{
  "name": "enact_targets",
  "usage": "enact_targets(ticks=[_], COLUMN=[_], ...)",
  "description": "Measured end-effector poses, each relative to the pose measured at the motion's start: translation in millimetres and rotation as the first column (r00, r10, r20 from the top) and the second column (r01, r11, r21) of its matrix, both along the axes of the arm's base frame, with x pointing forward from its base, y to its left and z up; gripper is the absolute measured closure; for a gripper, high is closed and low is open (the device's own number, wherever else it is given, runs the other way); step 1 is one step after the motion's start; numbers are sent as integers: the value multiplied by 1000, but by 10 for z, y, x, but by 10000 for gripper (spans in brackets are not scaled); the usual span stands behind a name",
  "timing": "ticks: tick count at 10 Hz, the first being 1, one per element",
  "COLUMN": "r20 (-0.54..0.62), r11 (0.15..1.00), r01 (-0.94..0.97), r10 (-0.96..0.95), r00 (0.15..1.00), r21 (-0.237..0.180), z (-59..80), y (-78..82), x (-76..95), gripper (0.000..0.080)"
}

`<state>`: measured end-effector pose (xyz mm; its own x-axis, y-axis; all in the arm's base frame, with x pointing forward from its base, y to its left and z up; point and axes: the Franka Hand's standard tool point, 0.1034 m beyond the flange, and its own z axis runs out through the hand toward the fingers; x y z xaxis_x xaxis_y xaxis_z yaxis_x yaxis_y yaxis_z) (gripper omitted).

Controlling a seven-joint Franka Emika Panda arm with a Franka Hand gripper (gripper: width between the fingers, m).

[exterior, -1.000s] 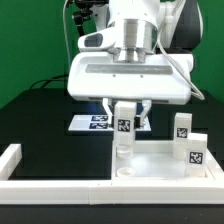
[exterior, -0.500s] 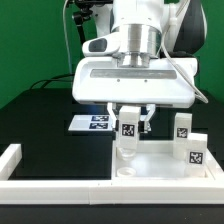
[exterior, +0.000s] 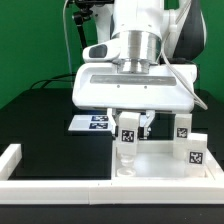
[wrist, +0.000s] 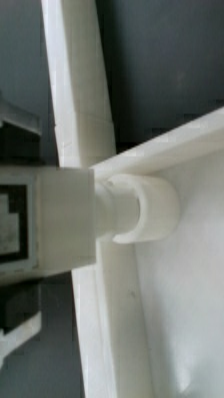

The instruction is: Assemble square table

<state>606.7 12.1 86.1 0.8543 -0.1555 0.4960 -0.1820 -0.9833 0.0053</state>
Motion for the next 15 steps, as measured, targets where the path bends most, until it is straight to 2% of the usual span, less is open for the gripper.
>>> enact_targets(ticks=[4, 10, 13, 15], r20=[-16, -5, -19, -19], r11=[1000, 1000, 1000, 1000], r01=[1, -5, -9, -12], r10=[-1, 5, 9, 12], r00=[1000, 1000, 1000, 1000], r21=[-9, -14, -21, -23], z=[-101, -134, -248, -269], y=[-57, -34, -26, -14], x=[-39, 72, 51, 55], gripper=[512, 512, 512, 512])
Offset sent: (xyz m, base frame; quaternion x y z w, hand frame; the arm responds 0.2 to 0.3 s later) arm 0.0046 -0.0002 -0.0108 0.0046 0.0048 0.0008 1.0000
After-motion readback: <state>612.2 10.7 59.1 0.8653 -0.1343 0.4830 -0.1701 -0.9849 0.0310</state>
